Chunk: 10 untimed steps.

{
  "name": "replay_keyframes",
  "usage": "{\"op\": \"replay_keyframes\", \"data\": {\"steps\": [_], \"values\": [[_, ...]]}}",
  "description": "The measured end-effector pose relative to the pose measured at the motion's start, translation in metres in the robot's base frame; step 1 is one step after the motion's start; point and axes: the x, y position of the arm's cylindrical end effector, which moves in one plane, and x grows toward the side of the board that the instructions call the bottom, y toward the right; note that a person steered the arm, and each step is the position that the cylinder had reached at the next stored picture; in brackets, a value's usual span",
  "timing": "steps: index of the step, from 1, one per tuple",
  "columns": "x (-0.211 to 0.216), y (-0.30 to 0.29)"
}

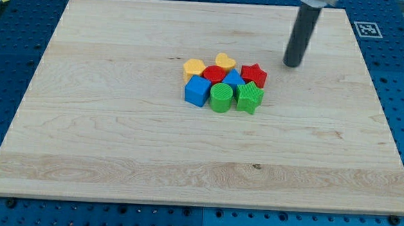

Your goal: Push the group of blocks slightly left

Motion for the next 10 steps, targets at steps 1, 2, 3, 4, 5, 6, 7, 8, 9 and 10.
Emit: {"op": "replay_keyframes", "data": {"steps": [1, 2, 3, 4, 5, 6, 7, 8, 9, 10], "values": [[0.026, -0.003], [0.039, -0.036], [0.042, -0.070], [0.043, -0.081], [0.047, -0.058], [0.042, -0.027], [0.017, -0.035], [0.011, -0.049], [0.021, -0.065], [0.022, -0.071]]}}
